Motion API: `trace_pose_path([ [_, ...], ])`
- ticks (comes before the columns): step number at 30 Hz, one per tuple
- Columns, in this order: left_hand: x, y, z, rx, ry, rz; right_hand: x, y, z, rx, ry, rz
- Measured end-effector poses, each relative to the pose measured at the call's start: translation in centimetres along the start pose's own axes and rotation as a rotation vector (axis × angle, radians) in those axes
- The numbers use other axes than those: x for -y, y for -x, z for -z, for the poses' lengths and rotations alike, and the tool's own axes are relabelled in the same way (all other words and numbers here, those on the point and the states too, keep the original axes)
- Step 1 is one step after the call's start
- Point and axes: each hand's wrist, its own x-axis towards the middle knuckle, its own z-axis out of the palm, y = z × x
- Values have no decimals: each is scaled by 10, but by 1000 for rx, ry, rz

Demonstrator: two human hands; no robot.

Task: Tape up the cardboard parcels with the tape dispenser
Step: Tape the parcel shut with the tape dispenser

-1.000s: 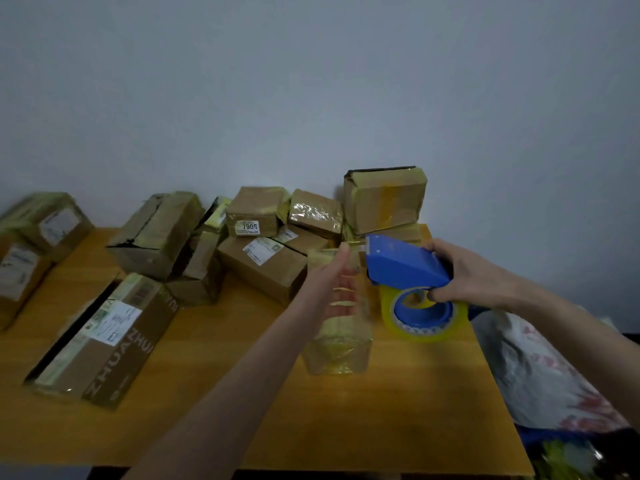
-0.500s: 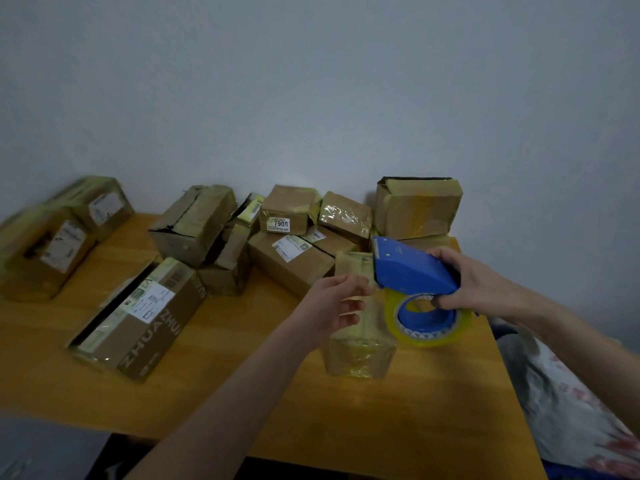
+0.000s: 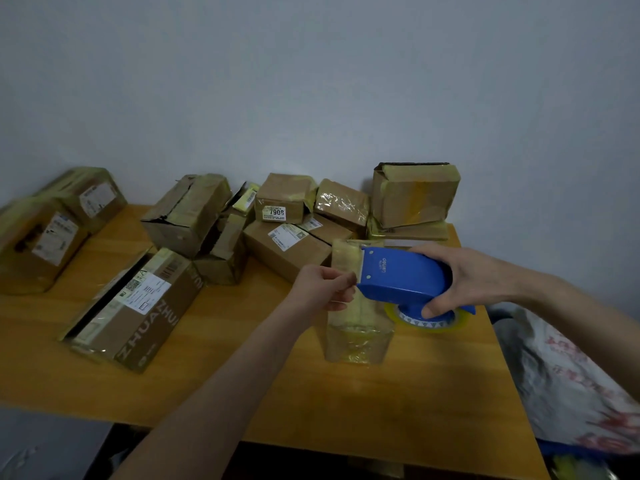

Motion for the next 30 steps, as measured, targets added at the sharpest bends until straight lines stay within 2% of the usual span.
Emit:
trace_pose_path([
  [5, 5, -1, 8, 12, -84, 18, 0, 3, -7, 22, 26, 35],
  [9, 14, 4, 43, -89, -155, 26, -13, 17, 0, 50, 63, -18],
  [12, 29, 11, 66, -109, -148, 97, -33, 34, 6, 84, 68, -79],
  [16, 45, 12, 56, -103, -171, 100, -50, 44, 0, 116, 17, -136],
  [30, 66, 2, 38, -110, -238, 168, -81, 32, -20, 209, 61, -222],
])
